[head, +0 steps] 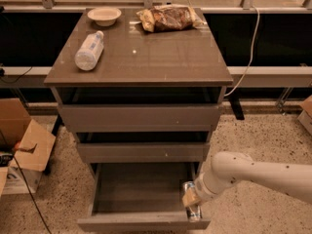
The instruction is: Pick redbull can from bottom drawer and place on counter
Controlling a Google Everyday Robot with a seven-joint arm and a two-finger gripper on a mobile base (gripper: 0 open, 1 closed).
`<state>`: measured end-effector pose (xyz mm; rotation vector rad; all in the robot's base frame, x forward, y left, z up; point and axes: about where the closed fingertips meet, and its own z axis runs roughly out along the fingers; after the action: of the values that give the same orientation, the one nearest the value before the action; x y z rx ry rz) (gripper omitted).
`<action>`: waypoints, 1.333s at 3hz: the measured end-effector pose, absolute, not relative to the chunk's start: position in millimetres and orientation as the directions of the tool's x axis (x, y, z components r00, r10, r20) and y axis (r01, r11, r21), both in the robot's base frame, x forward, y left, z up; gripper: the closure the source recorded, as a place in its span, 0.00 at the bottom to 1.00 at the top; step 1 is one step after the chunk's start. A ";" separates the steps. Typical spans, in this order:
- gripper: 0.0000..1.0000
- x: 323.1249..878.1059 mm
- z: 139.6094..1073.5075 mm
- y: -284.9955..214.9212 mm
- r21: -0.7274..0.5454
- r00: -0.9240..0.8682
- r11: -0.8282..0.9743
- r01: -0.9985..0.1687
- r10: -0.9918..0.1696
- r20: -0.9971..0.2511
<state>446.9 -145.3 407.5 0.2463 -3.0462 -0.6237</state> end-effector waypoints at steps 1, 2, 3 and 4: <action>1.00 421.7 476.4 -164.5 0.323 -0.965 0.911 -0.258 -0.227 -0.131; 1.00 438.5 571.3 -174.7 0.209 -0.898 0.902 -0.377 -0.301 -0.320; 1.00 473.8 690.8 -173.8 0.039 -0.755 0.877 -0.479 -0.388 -0.528; 1.00 498.1 799.2 -162.3 -0.118 -0.595 0.844 -0.523 -0.460 -0.659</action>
Offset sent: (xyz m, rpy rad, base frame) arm 0.0415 -0.0476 0.3789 -0.2438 -0.7783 0.2299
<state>498.1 -162.3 799.2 1.1415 -3.6929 -0.1816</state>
